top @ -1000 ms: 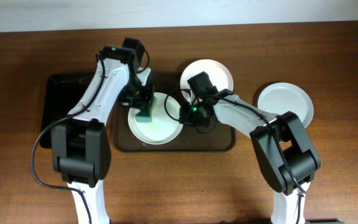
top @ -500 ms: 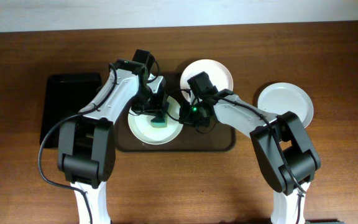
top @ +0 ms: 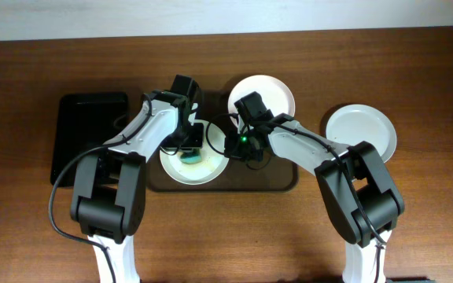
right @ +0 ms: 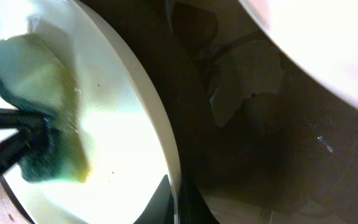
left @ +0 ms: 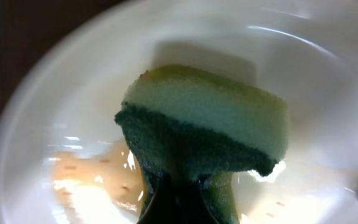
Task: Clean dirty plates on tray and stack at the side
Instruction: 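Scrub the plate surface in circles with the sponge in the left gripper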
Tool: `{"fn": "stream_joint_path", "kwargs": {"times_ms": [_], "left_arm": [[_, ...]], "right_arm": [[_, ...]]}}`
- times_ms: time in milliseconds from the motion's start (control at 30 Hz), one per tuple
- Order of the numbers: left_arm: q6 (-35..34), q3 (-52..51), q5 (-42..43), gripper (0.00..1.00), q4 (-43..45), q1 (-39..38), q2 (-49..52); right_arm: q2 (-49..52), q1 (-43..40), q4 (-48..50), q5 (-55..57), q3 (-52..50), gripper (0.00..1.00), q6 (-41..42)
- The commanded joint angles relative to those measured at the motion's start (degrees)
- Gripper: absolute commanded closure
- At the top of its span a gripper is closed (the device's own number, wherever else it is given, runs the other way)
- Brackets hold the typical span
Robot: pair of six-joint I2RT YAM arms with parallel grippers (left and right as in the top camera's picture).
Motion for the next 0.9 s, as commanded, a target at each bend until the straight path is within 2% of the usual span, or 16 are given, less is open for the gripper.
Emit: {"fn": "stream_joint_path", "kwargs": {"times_ms": [0, 300, 433, 600, 767, 867], "left_arm": [[-0.7, -2.6, -17.0, 0.99, -0.5, 1.4, 2.3], [-0.8, -2.5, -23.5, 0.99, -0.7, 1.4, 2.3], [-0.8, -0.6, -23.7, 0.99, -2.1, 1.4, 2.3], [-0.8, 8.7, -22.9, 0.99, -8.8, 1.4, 2.3], [-0.8, 22.0, -16.0, 0.99, -18.1, 1.4, 2.3], [-0.8, 29.0, -14.6, 0.99, -23.4, 1.4, 2.3]], "right_arm": [[0.7, -0.2, -0.5, 0.2, 0.4, 0.96, -0.5], [0.7, -0.2, -0.5, 0.2, 0.4, 0.96, -0.5], [0.7, -0.2, -0.6, 0.2, 0.4, 0.96, -0.5], [0.7, -0.2, -1.0, 0.2, 0.4, 0.96, -0.5], [0.7, -0.2, -1.4, 0.2, 0.4, 0.96, -0.5], [0.7, -0.2, -1.4, 0.2, 0.4, 0.96, -0.5]]}}
